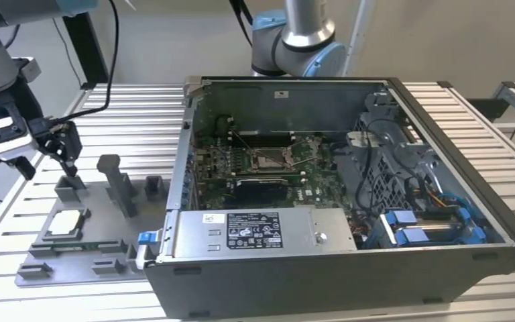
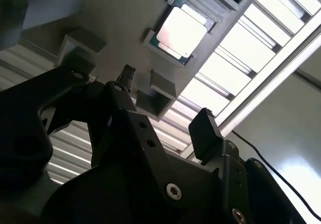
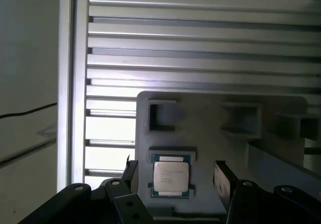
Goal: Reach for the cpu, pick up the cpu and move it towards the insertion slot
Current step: 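Pick up the cpu and move it towards the insertion slot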
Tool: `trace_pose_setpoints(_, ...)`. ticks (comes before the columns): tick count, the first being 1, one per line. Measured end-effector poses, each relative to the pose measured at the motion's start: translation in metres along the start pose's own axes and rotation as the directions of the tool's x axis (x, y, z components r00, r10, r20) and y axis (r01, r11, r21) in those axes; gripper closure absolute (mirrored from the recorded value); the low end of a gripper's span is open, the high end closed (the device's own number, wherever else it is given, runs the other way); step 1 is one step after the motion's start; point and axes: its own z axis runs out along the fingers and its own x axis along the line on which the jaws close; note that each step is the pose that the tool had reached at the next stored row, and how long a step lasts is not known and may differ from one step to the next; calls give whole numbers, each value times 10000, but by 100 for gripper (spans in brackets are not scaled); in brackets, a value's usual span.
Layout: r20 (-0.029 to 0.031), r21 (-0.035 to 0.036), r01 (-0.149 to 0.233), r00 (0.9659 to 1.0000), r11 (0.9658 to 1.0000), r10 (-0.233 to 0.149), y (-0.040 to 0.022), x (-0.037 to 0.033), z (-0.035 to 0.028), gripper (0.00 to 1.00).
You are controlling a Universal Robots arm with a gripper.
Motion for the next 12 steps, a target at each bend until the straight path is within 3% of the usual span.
trace_pose_setpoints(12, -1, 0, 0, 10000, 10000, 0, -128, 6, 181, 0)
